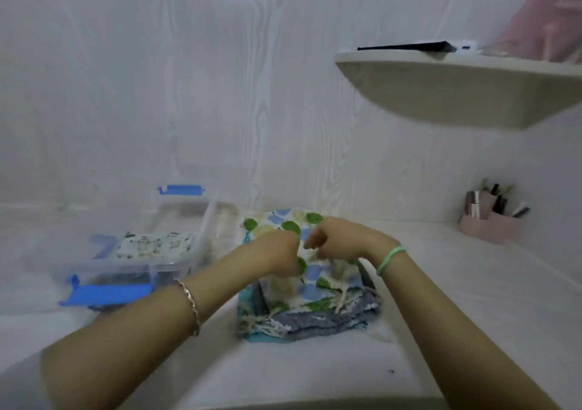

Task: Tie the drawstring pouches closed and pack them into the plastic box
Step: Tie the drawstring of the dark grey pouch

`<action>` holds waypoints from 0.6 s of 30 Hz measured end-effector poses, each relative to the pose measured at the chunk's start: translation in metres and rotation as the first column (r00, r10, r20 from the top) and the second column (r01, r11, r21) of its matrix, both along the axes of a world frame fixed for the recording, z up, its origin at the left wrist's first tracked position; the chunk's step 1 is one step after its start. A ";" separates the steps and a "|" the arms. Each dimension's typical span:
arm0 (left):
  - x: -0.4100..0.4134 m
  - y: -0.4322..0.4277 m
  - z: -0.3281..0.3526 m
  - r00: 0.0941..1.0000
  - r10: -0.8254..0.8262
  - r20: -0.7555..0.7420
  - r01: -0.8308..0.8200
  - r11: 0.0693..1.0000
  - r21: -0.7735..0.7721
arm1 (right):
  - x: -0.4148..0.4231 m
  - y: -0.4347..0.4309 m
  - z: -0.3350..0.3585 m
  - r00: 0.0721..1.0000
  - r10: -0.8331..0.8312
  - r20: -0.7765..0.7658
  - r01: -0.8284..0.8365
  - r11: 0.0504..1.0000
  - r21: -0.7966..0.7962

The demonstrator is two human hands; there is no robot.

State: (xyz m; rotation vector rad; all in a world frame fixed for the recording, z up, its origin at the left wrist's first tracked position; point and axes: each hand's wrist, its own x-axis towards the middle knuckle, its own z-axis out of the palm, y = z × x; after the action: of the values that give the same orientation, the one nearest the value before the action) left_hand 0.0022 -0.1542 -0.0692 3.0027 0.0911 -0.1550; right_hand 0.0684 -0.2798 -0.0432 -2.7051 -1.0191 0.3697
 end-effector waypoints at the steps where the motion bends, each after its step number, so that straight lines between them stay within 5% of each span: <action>1: 0.001 -0.003 -0.014 0.997 0.015 -0.073 -0.014 1.000 0.016 | 0.002 -0.009 -0.011 1.000 -0.017 -0.023 0.017 0.999 -0.027; 4: -0.005 -0.006 -0.042 0.985 0.022 -0.171 -0.010 0.998 0.069 | 0.002 -0.027 -0.036 0.995 -0.067 -0.078 0.056 0.989 -0.136; 11: -0.013 0.008 -0.044 0.986 -0.099 -0.135 0.097 0.995 -0.022 | 0.008 -0.028 -0.064 0.995 -0.100 0.024 0.103 0.973 -0.206; 15: -0.019 0.012 -0.042 0.993 -0.012 0.114 0.001 0.995 0.097 | 0.015 -0.035 -0.060 0.976 -0.162 0.147 0.186 0.967 -0.172; 18: -0.022 0.022 -0.033 0.906 0.081 0.415 -0.104 0.994 0.034 | 0.019 -0.043 -0.054 0.962 -0.217 0.167 0.226 0.974 -0.032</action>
State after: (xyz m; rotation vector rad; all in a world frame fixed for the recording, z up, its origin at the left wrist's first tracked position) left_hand -0.0195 -0.1324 -0.1020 3.0014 0.1956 0.5022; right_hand 0.0873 -0.3224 -0.0973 -2.8959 -0.7405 0.1383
